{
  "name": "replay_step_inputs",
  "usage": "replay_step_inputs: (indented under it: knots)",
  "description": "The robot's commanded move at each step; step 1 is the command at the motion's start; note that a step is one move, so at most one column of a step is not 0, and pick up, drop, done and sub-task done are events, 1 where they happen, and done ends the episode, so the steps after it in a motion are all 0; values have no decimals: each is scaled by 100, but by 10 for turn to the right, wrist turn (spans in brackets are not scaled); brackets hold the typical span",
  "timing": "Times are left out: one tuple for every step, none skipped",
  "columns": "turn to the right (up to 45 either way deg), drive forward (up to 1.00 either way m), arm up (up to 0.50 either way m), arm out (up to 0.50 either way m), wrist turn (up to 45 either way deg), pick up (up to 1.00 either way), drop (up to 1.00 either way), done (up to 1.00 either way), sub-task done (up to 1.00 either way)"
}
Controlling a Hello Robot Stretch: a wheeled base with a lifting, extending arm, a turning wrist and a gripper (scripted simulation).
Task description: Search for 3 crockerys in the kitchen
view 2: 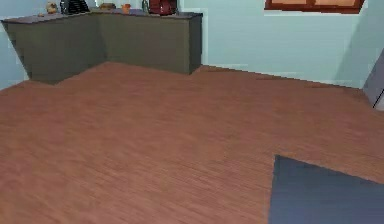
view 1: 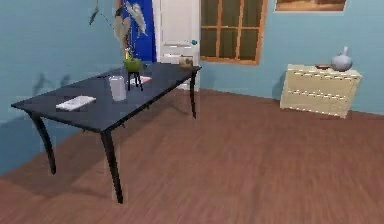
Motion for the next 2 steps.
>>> replay_step_inputs:
  knots:
    - [0, 95, 0, 0, 0, 0, 0, 0, 0]
    - [-390, 0, 0, 0, 0, 0, 0, 0, 0]
